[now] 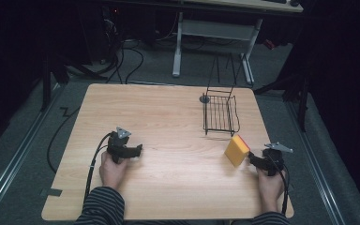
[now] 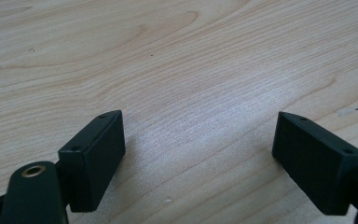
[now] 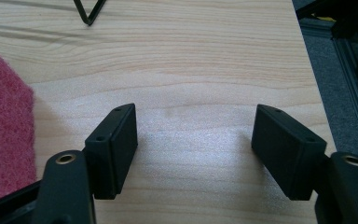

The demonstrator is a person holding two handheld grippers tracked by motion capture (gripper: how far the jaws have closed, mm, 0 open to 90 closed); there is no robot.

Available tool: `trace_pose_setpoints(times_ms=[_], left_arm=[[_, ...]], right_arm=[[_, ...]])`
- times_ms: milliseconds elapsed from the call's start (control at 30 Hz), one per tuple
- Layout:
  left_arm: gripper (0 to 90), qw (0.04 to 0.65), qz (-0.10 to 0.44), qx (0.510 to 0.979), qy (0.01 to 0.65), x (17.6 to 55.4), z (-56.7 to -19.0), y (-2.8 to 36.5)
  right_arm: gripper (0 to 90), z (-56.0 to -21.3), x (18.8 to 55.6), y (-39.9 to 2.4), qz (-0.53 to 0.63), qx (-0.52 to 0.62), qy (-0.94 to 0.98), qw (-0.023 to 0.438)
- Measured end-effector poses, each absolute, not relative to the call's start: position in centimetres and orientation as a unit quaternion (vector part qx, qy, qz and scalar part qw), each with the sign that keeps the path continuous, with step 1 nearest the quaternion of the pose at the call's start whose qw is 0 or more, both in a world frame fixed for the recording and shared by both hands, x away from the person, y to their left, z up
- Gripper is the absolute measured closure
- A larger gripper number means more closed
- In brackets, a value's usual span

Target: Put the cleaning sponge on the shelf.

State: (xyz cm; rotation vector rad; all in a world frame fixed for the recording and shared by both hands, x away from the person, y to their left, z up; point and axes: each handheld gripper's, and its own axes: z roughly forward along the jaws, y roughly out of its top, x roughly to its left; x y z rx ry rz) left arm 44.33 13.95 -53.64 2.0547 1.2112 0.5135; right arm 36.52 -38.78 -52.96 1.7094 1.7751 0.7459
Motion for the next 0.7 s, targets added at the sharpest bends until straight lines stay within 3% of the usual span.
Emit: trace_pose_setpoints(times_ms=[700], left_arm=[[17.6,0.344,0.198,0.791,0.466,44.31,-53.64,13.95]], right_arm=[[31.9,-52.95,36.51,-38.78,0.277,0.636,0.664,0.279]])
